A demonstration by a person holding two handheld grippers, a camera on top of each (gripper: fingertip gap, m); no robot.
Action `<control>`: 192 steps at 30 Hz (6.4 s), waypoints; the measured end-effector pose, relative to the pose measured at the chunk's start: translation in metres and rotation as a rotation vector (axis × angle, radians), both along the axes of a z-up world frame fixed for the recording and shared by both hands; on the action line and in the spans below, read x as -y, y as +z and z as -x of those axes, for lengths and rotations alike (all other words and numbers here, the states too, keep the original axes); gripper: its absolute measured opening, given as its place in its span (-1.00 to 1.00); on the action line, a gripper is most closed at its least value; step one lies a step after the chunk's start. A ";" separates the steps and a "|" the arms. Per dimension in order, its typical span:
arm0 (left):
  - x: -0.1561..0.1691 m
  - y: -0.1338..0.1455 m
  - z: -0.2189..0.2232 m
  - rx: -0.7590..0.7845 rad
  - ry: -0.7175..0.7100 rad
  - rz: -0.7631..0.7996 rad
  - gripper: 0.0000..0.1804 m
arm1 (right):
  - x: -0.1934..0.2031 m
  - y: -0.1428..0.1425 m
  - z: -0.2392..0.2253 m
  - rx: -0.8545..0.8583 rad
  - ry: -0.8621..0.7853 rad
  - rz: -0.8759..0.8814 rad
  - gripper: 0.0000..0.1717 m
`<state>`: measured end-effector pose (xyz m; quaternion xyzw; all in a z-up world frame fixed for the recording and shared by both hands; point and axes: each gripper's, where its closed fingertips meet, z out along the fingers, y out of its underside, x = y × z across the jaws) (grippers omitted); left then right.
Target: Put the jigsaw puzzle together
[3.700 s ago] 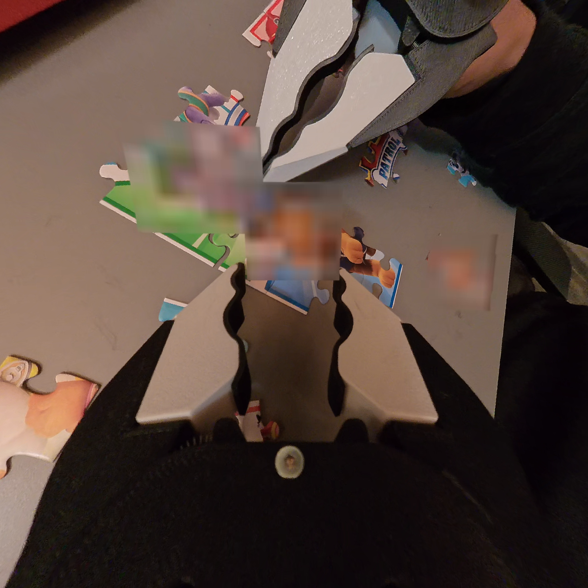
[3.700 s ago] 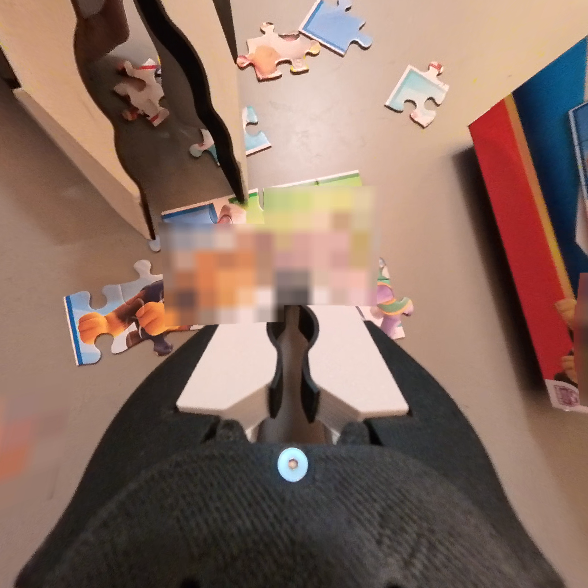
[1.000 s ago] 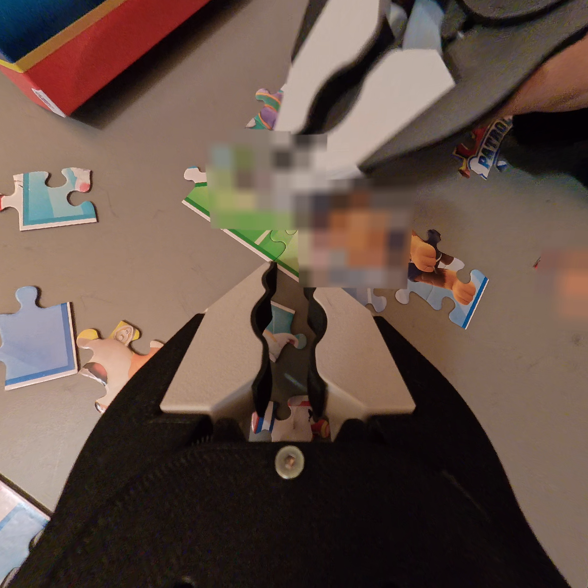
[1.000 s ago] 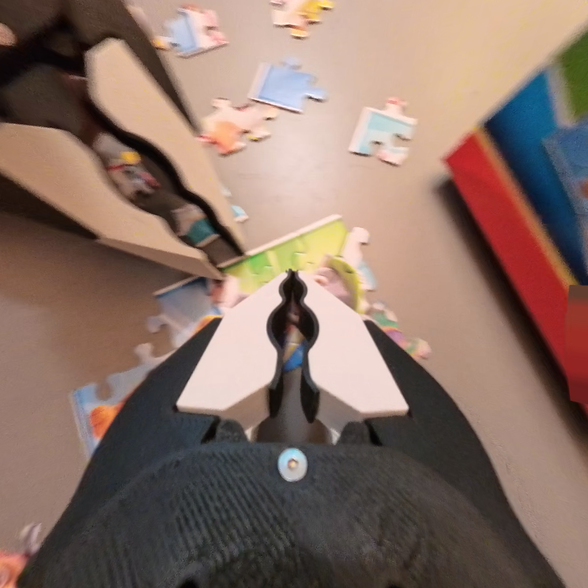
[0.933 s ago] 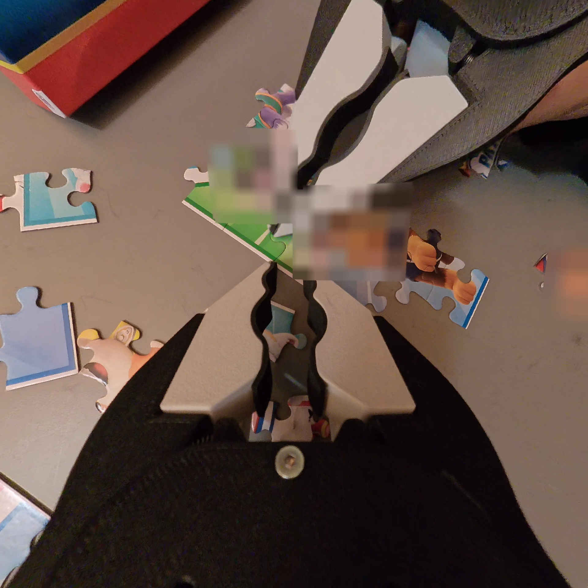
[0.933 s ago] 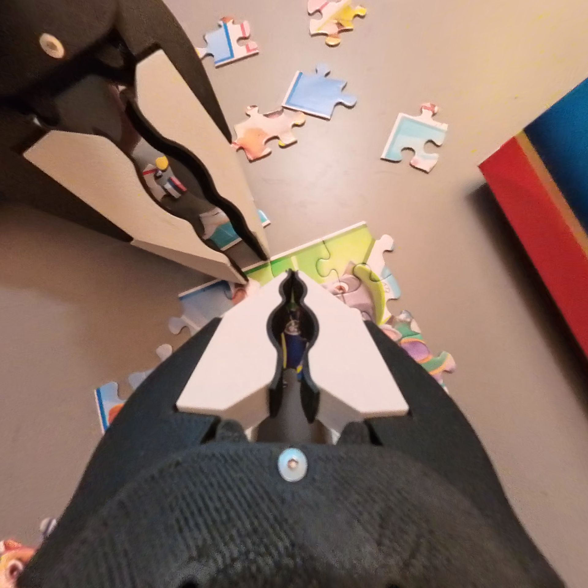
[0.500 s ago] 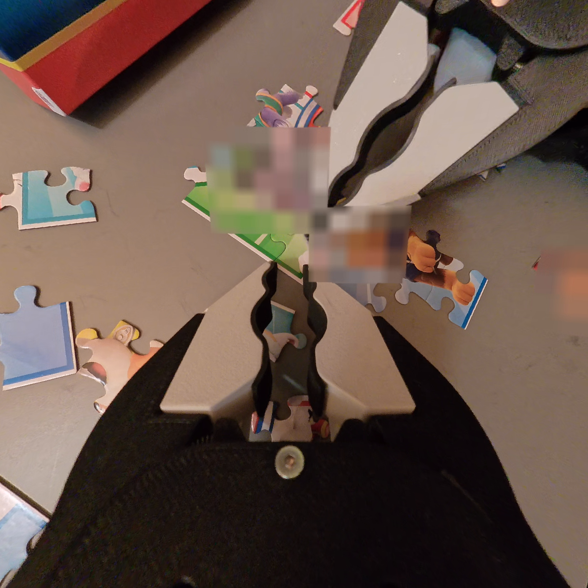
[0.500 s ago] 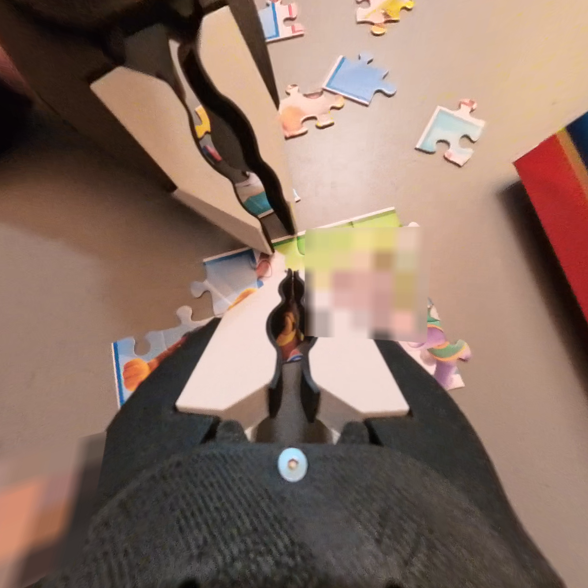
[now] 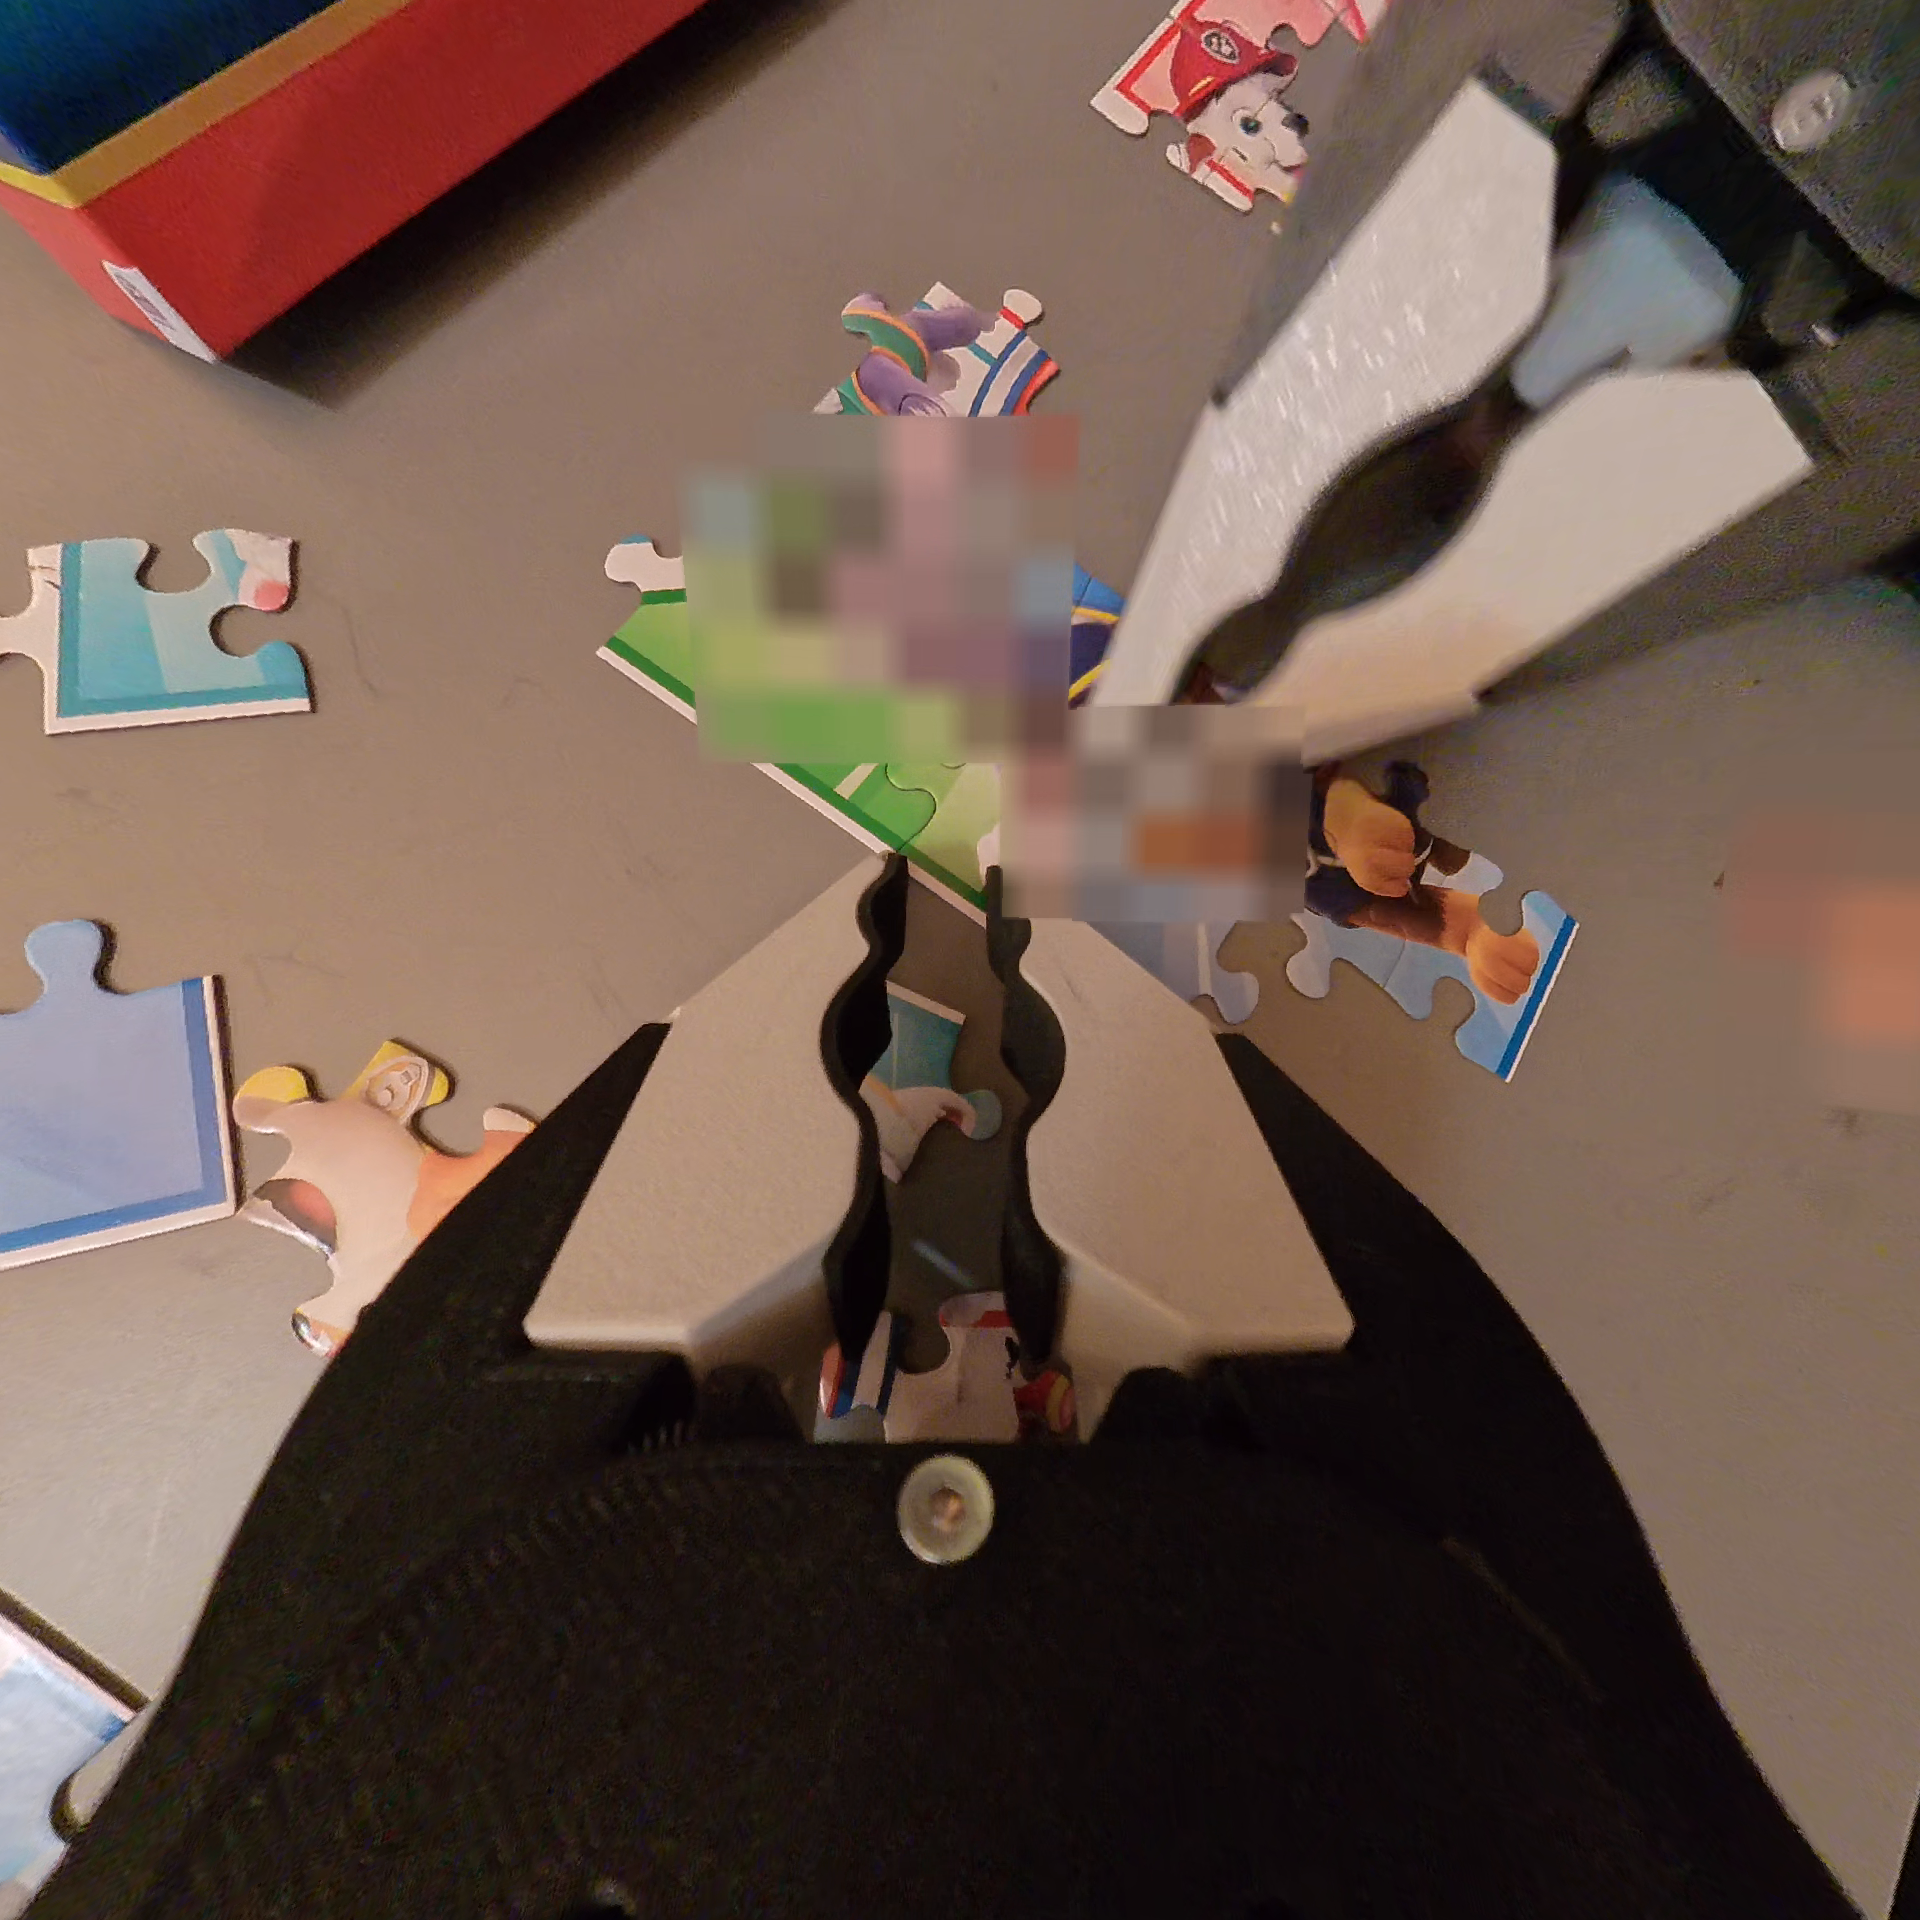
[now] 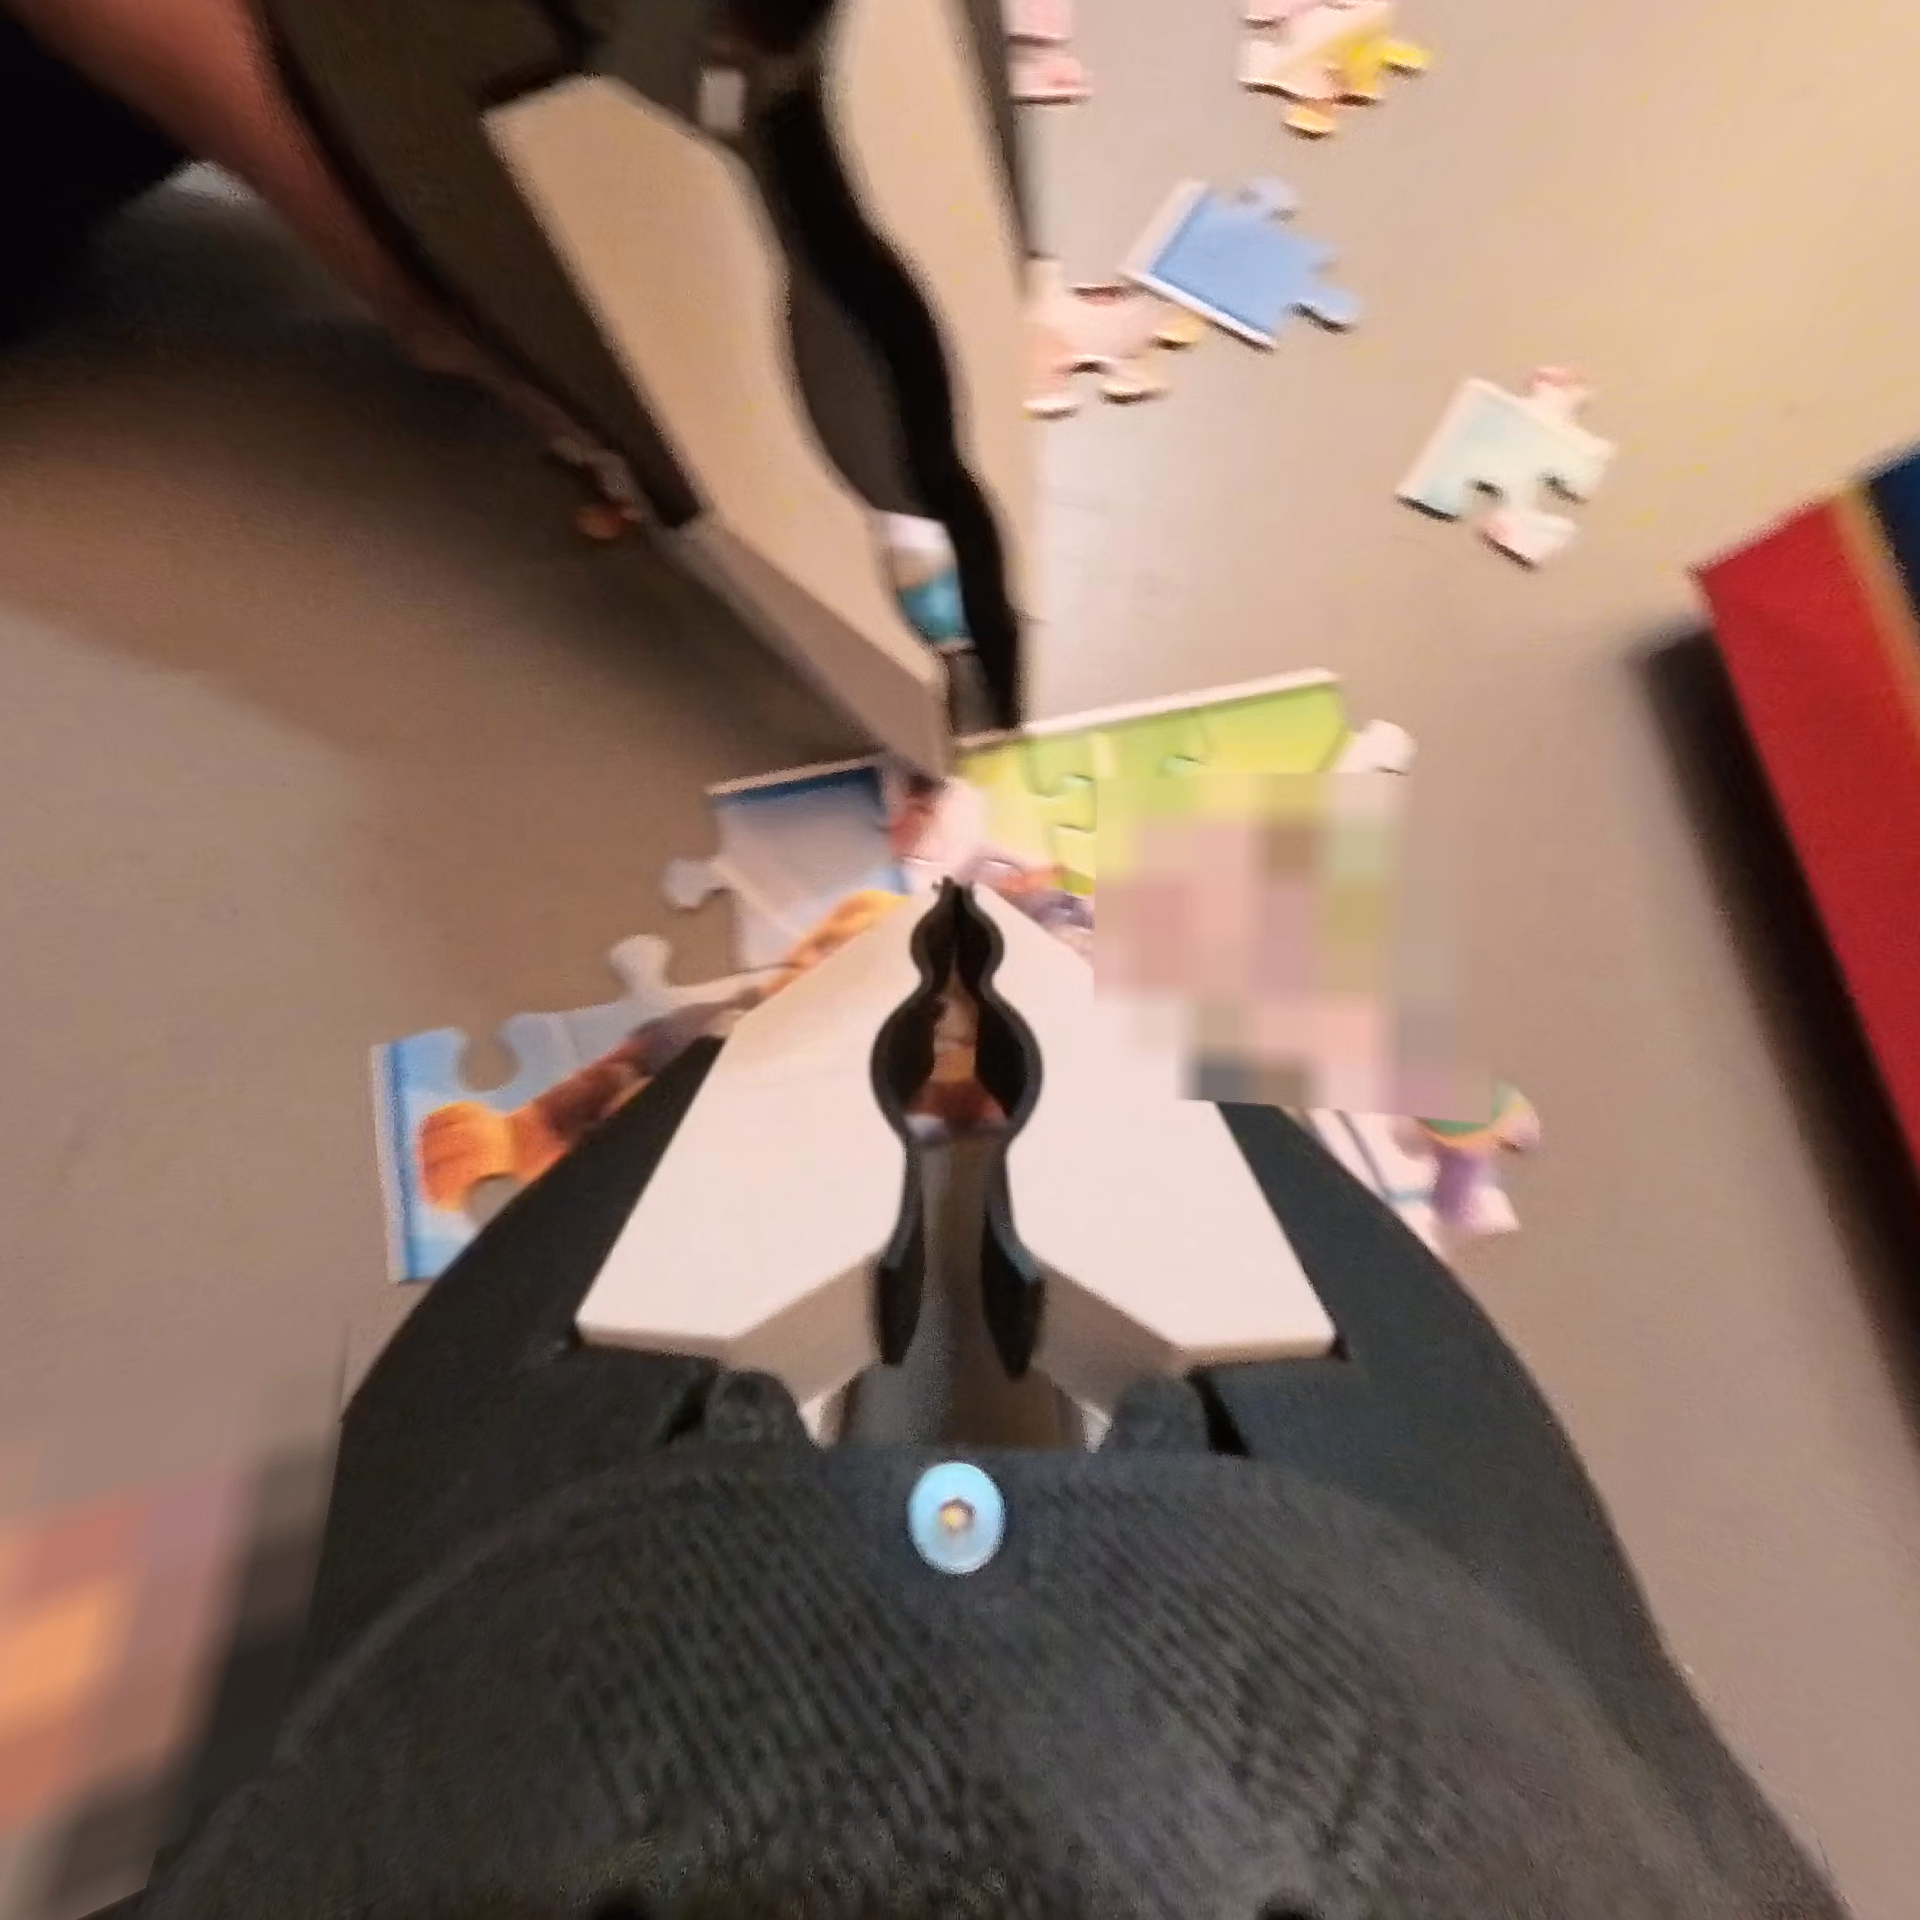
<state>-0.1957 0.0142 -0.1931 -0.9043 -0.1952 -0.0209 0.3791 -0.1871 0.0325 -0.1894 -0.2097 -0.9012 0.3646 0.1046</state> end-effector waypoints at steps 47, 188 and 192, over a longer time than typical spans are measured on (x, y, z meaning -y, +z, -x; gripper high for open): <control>0.012 0.036 0.024 0.029 0.114 -0.204 -0.97 | -0.147 0.084 0.028 -0.515 -0.450 -0.012 -0.68; 0.254 0.233 0.036 -0.265 0.756 -0.611 -0.97 | -0.205 0.107 0.027 -0.431 -0.694 0.436 -0.88; 0.255 0.231 0.033 -0.277 0.764 -0.589 -0.97 | -0.204 0.107 0.027 -0.428 -0.691 0.440 -0.87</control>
